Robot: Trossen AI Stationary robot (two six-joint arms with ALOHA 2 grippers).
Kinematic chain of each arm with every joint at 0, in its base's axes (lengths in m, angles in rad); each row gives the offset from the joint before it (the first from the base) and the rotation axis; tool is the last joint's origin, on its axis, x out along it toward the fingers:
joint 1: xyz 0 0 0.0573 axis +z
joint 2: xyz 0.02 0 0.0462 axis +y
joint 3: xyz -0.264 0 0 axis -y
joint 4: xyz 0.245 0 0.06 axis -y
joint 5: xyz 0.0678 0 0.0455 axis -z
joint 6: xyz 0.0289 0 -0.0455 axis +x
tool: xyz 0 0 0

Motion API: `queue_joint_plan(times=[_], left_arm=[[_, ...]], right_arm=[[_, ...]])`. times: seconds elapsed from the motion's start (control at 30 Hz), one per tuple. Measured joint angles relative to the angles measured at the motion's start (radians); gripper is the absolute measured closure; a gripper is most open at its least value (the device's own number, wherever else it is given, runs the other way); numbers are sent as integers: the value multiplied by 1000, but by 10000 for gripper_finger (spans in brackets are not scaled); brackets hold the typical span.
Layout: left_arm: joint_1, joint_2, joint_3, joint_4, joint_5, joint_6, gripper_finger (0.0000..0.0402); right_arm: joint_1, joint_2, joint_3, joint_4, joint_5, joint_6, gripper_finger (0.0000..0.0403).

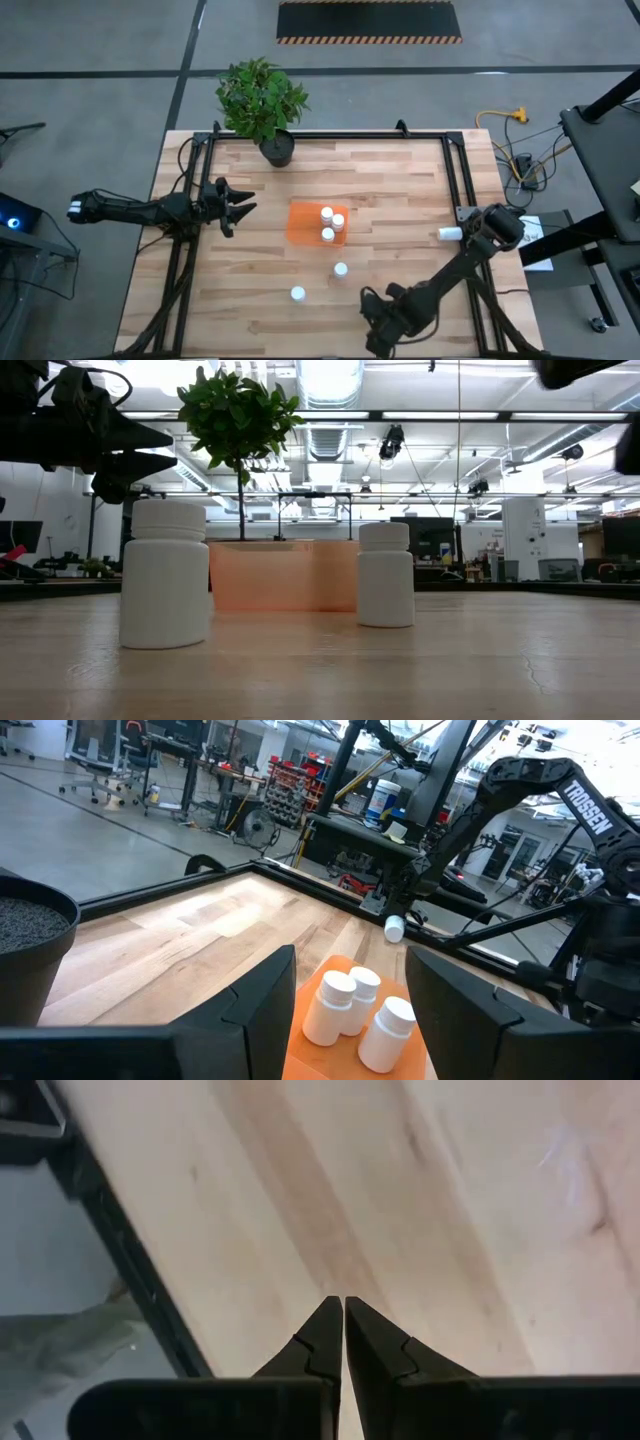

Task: Pick and place pill bottles into a basket
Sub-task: Put the white pill bottle into the orange container

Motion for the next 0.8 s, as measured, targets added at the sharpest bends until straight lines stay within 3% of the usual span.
queue_joint_plan(times=[0.27,0.63,0.8], left_arm=[[0,0,0,0,0,0,228],[0,0,0,0,0,0,228],[0,0,0,0,0,0,228]], right_arm=[[-78,0,5,-2,1,11,394],[-151,9,60,-24,80,322,394],[-203,50,140,-109,62,340,394]])
